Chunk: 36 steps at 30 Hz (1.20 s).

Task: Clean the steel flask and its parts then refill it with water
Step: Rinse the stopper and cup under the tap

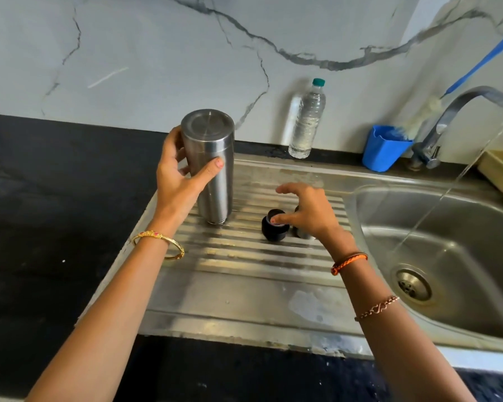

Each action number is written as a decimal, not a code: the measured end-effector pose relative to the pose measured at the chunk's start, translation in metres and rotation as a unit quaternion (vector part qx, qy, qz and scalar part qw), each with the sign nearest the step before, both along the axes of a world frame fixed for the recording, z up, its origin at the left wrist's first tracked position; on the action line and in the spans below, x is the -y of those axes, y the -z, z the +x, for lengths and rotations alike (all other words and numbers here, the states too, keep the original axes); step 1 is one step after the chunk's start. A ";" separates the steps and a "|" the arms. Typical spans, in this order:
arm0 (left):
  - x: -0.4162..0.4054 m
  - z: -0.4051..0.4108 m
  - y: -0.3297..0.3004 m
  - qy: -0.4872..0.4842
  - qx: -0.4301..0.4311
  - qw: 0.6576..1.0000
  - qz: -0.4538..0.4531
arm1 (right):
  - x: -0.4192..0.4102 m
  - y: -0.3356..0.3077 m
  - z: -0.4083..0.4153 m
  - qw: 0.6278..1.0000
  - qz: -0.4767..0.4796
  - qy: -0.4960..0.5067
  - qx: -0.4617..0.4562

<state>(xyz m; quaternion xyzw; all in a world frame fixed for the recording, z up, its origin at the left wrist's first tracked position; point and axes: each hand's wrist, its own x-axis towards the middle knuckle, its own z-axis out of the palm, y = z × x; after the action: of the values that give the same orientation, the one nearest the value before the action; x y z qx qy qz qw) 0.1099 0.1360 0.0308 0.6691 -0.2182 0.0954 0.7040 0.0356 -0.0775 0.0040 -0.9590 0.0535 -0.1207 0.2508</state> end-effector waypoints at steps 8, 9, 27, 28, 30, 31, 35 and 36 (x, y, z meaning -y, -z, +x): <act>0.001 -0.008 0.004 -0.017 0.011 1.000 0.010 | -0.010 0.013 -0.001 0.974 -0.180 -0.051 -0.130; 0.002 -0.009 0.005 -0.016 0.011 1.000 0.013 | -0.011 0.014 0.000 0.974 -0.180 -0.048 -0.131; 0.010 0.016 0.007 -0.047 -0.005 0.999 0.025 | -0.047 -0.016 0.039 0.996 0.047 -0.071 0.007; 0.010 0.016 0.008 -0.044 -0.005 0.999 0.024 | -0.048 -0.015 0.042 0.996 0.040 -0.077 -0.001; 0.009 0.017 0.011 -0.033 -0.008 0.999 0.026 | -0.048 -0.015 0.047 0.996 0.031 -0.081 -0.009; 0.008 0.018 0.013 -0.030 -0.011 0.999 0.030 | -0.047 -0.016 0.047 0.996 0.030 -0.081 -0.009; 0.010 0.019 0.018 -0.031 -0.022 0.999 0.029 | -0.046 -0.018 0.045 0.995 0.043 -0.088 -0.001; 0.010 0.019 0.019 -0.034 -0.026 0.999 0.027 | -0.046 -0.018 0.044 0.995 0.049 -0.087 -0.001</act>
<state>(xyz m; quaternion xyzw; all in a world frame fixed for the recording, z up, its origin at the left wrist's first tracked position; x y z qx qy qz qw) 0.1292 0.1256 0.0121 0.6974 -0.1800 0.0959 0.6870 0.0793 -0.0313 0.0217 -0.9467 -0.0242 -0.0946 0.3070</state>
